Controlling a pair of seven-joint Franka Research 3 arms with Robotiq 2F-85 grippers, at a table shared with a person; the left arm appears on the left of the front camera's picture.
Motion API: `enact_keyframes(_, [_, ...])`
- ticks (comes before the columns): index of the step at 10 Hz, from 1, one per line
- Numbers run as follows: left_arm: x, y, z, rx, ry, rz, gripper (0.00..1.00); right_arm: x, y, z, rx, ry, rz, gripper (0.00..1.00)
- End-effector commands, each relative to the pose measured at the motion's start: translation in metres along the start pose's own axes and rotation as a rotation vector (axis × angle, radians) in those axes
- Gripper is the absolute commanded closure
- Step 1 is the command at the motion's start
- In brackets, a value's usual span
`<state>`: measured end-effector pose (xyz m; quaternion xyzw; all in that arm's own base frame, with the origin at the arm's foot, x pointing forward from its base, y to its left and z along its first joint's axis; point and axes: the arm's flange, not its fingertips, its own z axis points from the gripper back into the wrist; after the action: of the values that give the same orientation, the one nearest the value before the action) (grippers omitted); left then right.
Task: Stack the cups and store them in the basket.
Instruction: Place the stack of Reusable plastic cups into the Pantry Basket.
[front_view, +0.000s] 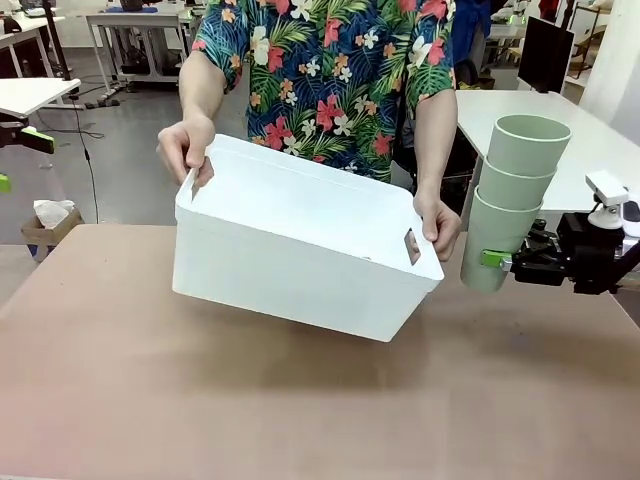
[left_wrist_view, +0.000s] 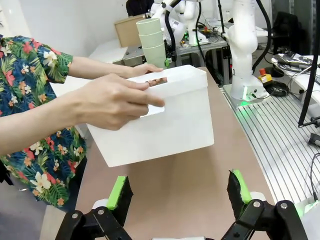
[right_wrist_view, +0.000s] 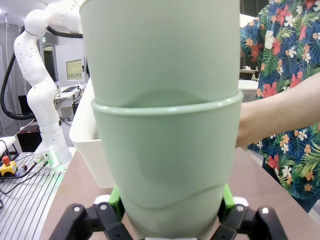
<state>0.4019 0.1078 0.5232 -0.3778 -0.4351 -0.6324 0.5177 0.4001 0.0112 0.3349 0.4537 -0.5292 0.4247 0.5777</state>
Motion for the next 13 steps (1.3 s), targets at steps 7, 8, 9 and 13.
enact_keyframes(7, [0.002, -0.003, -0.002, 0.002, 0.011, 0.012, 0.0, 0.041, 0.014, 0.007, -0.042, 0.046, -0.004, 0.15])
enact_keyframes(8, [0.002, -0.003, -0.002, 0.002, 0.011, 0.012, 0.0, 0.061, 0.019, 0.008, -0.058, 0.08, -0.01, 0.15])
enact_keyframes(9, [0.002, -0.003, -0.002, 0.002, 0.011, 0.012, 0.0, 0.08, 0.025, 0.008, -0.075, 0.11, -0.025, 0.15])
enact_keyframes(13, [0.002, -0.003, -0.002, 0.002, 0.011, 0.012, 0.0, 0.165, 0.061, -0.011, -0.19, 0.22, -0.006, 0.15])
